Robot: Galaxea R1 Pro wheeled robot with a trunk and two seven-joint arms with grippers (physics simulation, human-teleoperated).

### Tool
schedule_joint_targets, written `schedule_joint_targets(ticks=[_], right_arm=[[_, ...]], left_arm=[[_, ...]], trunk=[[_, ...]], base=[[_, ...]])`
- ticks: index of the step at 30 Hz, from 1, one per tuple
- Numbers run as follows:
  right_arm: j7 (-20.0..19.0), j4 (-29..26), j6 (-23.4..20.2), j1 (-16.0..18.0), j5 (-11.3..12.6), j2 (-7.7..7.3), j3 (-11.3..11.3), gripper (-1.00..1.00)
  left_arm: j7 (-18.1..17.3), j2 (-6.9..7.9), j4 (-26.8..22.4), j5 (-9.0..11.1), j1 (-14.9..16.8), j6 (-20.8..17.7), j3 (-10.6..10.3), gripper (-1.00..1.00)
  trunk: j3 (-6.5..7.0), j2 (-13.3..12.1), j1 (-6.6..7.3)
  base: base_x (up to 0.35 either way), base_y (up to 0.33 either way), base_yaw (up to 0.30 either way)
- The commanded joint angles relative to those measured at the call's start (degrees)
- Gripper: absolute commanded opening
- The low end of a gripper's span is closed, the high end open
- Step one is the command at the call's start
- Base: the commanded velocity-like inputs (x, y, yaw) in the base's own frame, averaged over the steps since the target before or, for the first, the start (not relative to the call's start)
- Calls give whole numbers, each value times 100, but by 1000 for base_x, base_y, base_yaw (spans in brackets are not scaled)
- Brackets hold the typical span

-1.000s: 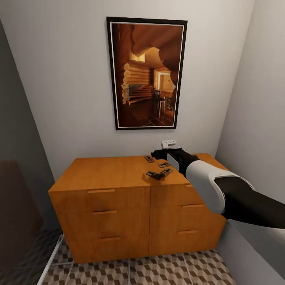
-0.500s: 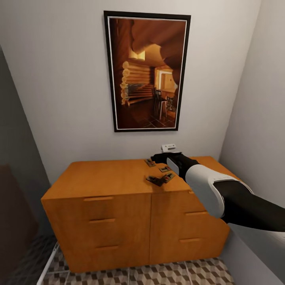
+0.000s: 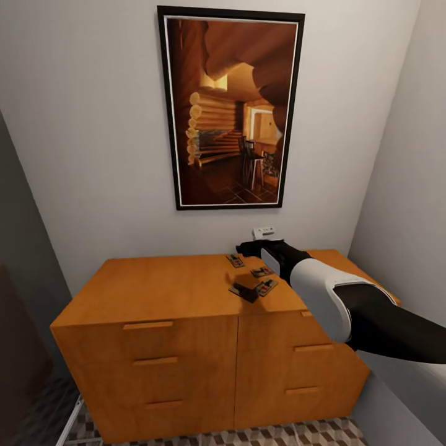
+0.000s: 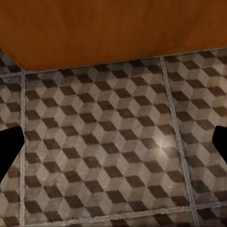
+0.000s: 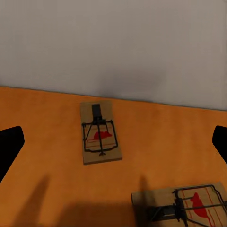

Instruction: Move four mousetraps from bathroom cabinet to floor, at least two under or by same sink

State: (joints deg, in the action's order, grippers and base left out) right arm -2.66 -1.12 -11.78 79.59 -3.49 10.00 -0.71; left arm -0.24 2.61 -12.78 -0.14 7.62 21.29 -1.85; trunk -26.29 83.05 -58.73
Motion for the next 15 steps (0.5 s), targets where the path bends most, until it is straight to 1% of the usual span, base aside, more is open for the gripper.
schedule_joint_targets(ticks=[1,11,15], right_arm=[[-15,-12,-36,-13,-37,0,-6,100],[-15,-19,-35,-175,-37,0,-6,100],[-15,-19,-35,-204,-37,0,-4,100]], left_arm=[[-2,3,4,-2,3,19,-17,100],[-2,3,16,-2,3,15,-25,100],[-1,7,96,2,3,5,-38,100]], trunk=[[-6,3,0],[-6,3,0],[-6,3,0]], base=[[23,0,0],[7,0,0],[0,0,0]])
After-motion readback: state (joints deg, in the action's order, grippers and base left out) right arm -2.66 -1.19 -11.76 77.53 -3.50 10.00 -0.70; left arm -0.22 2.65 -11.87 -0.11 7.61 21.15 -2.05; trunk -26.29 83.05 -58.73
